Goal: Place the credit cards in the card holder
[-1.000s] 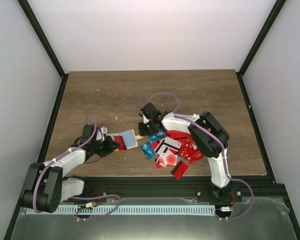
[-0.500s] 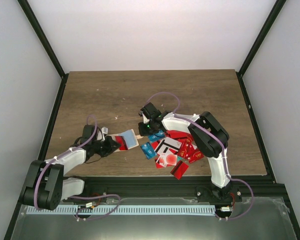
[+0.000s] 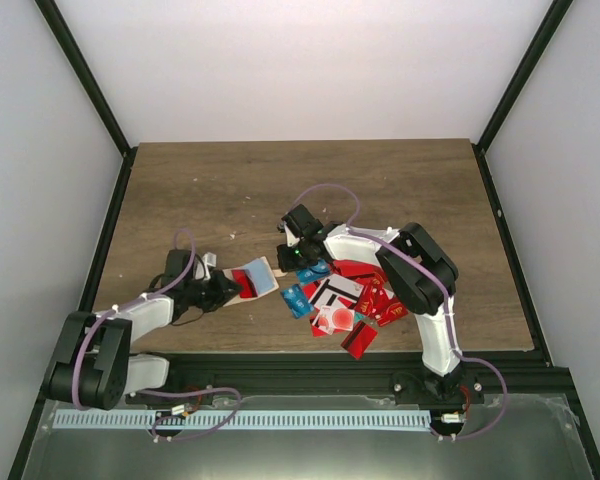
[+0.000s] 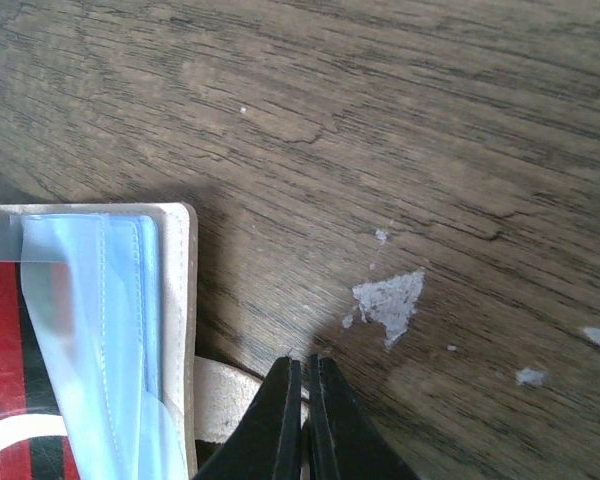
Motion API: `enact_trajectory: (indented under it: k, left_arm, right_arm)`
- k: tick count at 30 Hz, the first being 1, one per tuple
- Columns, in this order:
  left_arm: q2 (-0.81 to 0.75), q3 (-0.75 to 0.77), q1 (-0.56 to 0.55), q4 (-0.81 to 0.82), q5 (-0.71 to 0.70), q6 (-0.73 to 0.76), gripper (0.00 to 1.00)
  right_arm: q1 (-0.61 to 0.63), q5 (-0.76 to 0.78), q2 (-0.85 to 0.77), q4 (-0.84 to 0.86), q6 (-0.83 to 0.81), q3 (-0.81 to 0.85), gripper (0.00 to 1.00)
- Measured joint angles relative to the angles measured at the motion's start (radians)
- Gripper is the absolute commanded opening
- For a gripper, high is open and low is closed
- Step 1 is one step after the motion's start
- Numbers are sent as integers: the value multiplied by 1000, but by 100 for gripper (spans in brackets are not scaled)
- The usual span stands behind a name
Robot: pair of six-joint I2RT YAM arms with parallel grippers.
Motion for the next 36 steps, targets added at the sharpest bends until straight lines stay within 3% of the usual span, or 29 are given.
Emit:
enact_trajectory:
  k: [24, 36]
  left_arm:
    - [53, -7, 66, 108, 51, -1, 4]
    - [158, -7, 71, 218, 130, 6, 4]
  right_arm:
    - [-3, -42, 12, 27, -14, 0, 1]
    - [0, -53, 12, 45, -10, -6, 1]
